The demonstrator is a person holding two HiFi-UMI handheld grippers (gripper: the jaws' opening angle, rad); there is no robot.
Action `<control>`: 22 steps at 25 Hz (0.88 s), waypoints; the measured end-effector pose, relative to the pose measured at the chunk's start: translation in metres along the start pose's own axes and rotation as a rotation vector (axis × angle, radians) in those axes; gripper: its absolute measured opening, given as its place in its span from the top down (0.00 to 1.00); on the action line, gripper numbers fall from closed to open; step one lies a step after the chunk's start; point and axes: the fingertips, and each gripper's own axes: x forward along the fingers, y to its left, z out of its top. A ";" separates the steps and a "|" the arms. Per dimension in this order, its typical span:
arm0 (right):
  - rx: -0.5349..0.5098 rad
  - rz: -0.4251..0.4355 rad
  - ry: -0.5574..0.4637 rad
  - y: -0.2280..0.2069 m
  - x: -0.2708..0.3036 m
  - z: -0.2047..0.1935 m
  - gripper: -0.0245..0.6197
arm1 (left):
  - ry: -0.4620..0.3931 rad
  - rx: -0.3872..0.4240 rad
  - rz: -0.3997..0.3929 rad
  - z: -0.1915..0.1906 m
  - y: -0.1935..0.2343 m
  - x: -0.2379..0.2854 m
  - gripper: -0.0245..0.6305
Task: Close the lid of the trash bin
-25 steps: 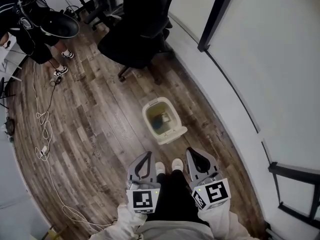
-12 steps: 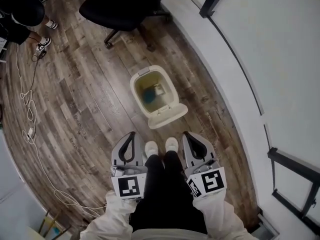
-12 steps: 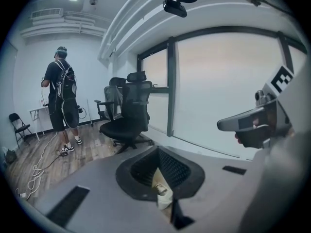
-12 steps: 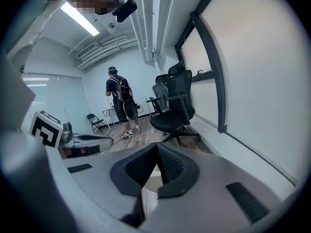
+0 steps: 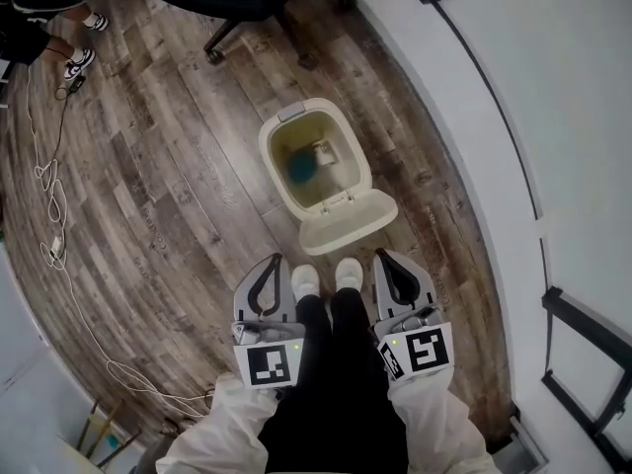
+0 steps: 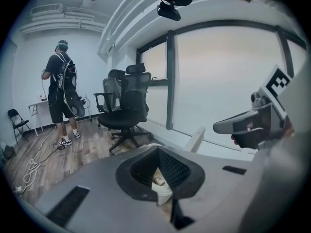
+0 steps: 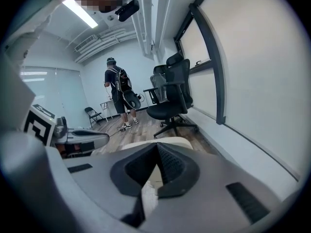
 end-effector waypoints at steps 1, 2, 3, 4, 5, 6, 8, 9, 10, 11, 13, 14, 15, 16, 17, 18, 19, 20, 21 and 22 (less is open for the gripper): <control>0.003 0.007 0.011 0.000 0.004 -0.007 0.93 | 0.013 -0.002 0.006 -0.007 0.002 0.002 0.95; 0.008 0.016 0.019 0.001 0.007 -0.013 0.93 | 0.028 0.001 0.011 -0.014 0.003 0.004 0.95; 0.014 0.024 0.027 0.000 0.011 -0.018 0.93 | 0.042 0.008 0.016 -0.021 0.004 0.007 0.95; 0.017 0.029 0.034 0.000 0.014 -0.023 0.93 | 0.051 0.010 0.019 -0.026 0.005 0.010 0.95; 0.018 0.030 0.041 -0.001 0.017 -0.027 0.93 | 0.056 0.008 0.022 -0.031 0.006 0.013 0.95; 0.019 0.030 0.048 -0.001 0.019 -0.030 0.93 | 0.060 0.003 0.025 -0.034 0.008 0.014 0.95; 0.020 0.031 0.057 0.000 0.022 -0.032 0.93 | 0.072 -0.001 0.028 -0.039 0.010 0.016 0.95; 0.019 0.033 0.060 0.001 0.024 -0.032 0.93 | 0.079 -0.002 0.028 -0.040 0.011 0.018 0.95; 0.017 0.034 0.061 0.000 0.026 -0.032 0.93 | 0.085 -0.004 0.028 -0.041 0.012 0.020 0.95; 0.017 0.035 0.062 0.000 0.029 -0.031 0.93 | 0.089 -0.006 0.028 -0.041 0.013 0.021 0.95; 0.019 0.035 0.062 -0.002 0.034 -0.028 0.93 | 0.093 -0.009 0.029 -0.040 0.015 0.025 0.95; 0.019 0.035 0.061 -0.003 0.037 -0.028 0.93 | 0.093 -0.009 0.029 -0.040 0.015 0.027 0.95; 0.019 0.035 0.060 -0.004 0.039 -0.027 0.93 | 0.093 -0.008 0.028 -0.039 0.015 0.029 0.95; 0.018 0.035 0.060 -0.005 0.041 -0.026 0.93 | 0.092 -0.008 0.027 -0.039 0.015 0.031 0.95; 0.017 0.035 0.061 -0.005 0.042 -0.025 0.93 | 0.093 -0.009 0.026 -0.039 0.015 0.032 0.95; 0.016 0.036 0.061 -0.005 0.044 -0.025 0.93 | 0.095 -0.012 0.027 -0.039 0.015 0.032 0.95; 0.015 0.037 0.062 -0.005 0.045 -0.024 0.93 | 0.097 -0.015 0.028 -0.039 0.016 0.033 0.95; 0.014 0.037 0.062 -0.004 0.046 -0.022 0.93 | 0.096 -0.018 0.030 -0.038 0.017 0.034 0.95; 0.013 0.038 0.062 -0.004 0.048 -0.021 0.93 | 0.094 -0.019 0.031 -0.036 0.019 0.034 0.95; 0.012 0.039 0.062 -0.004 0.050 -0.019 0.93 | 0.092 -0.022 0.033 -0.035 0.019 0.035 0.95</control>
